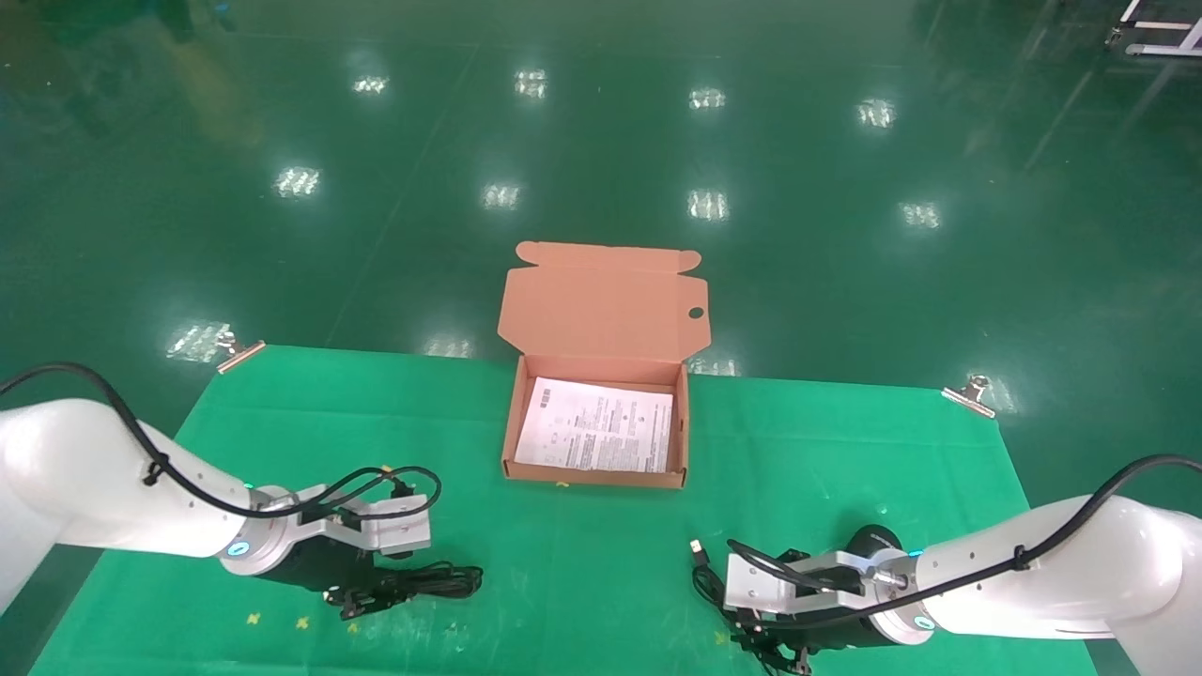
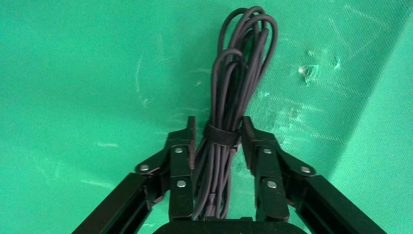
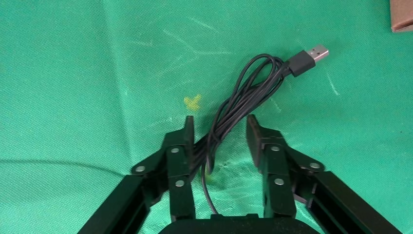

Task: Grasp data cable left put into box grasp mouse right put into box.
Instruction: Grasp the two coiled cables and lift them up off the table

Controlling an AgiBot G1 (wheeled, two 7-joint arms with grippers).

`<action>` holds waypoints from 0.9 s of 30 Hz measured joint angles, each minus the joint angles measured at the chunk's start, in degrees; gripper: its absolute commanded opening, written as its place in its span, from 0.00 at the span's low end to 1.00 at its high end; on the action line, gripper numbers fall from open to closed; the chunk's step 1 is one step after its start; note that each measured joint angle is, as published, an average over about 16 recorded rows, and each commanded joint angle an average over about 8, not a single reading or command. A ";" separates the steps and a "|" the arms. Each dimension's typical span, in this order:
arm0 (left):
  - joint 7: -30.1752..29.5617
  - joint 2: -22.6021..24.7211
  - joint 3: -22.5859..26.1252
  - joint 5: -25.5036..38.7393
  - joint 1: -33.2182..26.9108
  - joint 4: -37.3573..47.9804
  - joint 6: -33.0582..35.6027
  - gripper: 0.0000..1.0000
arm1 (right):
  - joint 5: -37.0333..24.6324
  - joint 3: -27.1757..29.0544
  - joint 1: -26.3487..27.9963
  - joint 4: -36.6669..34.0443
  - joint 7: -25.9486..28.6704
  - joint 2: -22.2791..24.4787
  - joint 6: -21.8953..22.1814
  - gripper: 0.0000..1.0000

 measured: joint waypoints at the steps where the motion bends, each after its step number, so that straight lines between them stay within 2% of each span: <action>1: 0.00 0.00 0.00 0.00 0.00 -0.01 0.01 0.00 | 0.00 0.00 0.00 0.02 0.00 0.00 -0.01 0.00; 16: 0.44 -0.75 -0.25 -0.43 -0.44 -1.09 0.68 0.00 | 0.32 0.52 0.74 0.40 0.53 0.77 -0.11 0.00; 21: 0.80 -2.42 -0.72 -0.77 -1.63 -4.20 1.62 0.00 | 1.31 2.15 3.03 1.96 2.01 3.10 -0.31 0.00; 27: -0.21 -5.34 -1.65 -0.28 -4.01 -11.78 2.10 0.00 | 2.70 5.09 7.84 5.51 4.26 6.57 -0.01 0.00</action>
